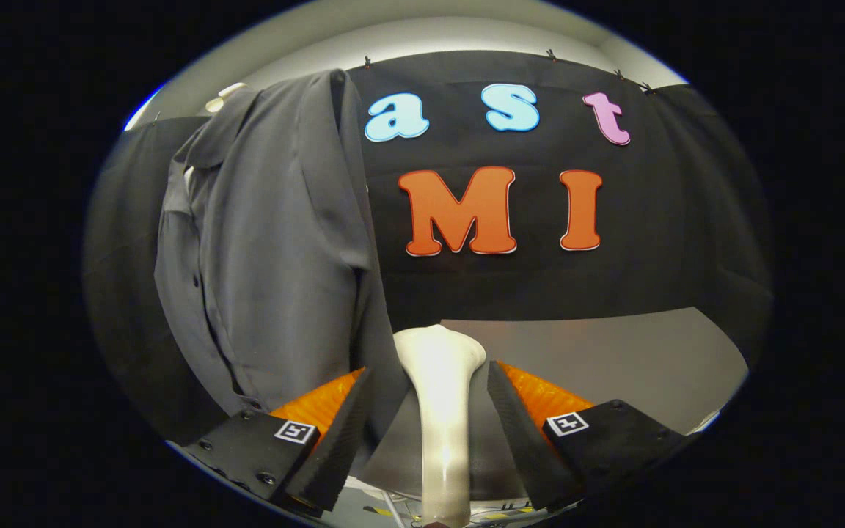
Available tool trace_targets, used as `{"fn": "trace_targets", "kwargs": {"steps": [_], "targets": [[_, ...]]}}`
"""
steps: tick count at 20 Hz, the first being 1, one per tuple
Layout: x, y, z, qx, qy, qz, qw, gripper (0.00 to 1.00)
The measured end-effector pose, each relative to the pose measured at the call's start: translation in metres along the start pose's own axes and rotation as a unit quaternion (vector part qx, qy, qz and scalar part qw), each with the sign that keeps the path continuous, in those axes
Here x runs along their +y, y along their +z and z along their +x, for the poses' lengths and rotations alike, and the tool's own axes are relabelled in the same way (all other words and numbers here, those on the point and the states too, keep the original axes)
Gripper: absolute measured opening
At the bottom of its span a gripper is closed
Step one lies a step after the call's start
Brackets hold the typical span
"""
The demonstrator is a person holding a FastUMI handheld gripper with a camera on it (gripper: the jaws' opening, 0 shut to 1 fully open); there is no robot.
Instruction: Iron the clothes twice with a garment steamer, once on the left side and once on the right side.
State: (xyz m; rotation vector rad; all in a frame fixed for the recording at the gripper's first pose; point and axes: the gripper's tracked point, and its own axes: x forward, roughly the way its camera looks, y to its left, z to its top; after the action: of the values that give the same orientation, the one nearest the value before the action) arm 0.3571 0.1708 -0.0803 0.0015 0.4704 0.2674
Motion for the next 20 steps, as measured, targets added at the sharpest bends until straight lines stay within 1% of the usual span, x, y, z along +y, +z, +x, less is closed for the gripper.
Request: {"fn": "trace_targets", "kwargs": {"steps": [2,4,8,10,13,15,16,19,20], "targets": [[-0.007,-0.018,0.016,0.034,-0.008,0.006,0.999,0.98],[-0.006,-0.036,0.027,0.074,0.0,0.017,0.997,0.99],[-0.008,-0.053,0.038,0.119,0.003,0.033,0.992,0.98],[-0.016,-0.053,0.04,0.123,-0.013,0.026,0.992,0.91],[-0.01,-0.055,0.042,0.121,0.0,0.028,0.992,0.61],[-0.007,-0.056,0.032,0.109,0.008,0.037,0.993,0.53],[-0.003,-0.053,0.031,0.099,0.013,0.034,0.994,0.52],[-0.018,-0.058,0.018,0.079,-0.028,0.009,0.996,0.5],[-0.021,-0.057,0.014,0.067,-0.041,0.01,0.997,0.5]]}}
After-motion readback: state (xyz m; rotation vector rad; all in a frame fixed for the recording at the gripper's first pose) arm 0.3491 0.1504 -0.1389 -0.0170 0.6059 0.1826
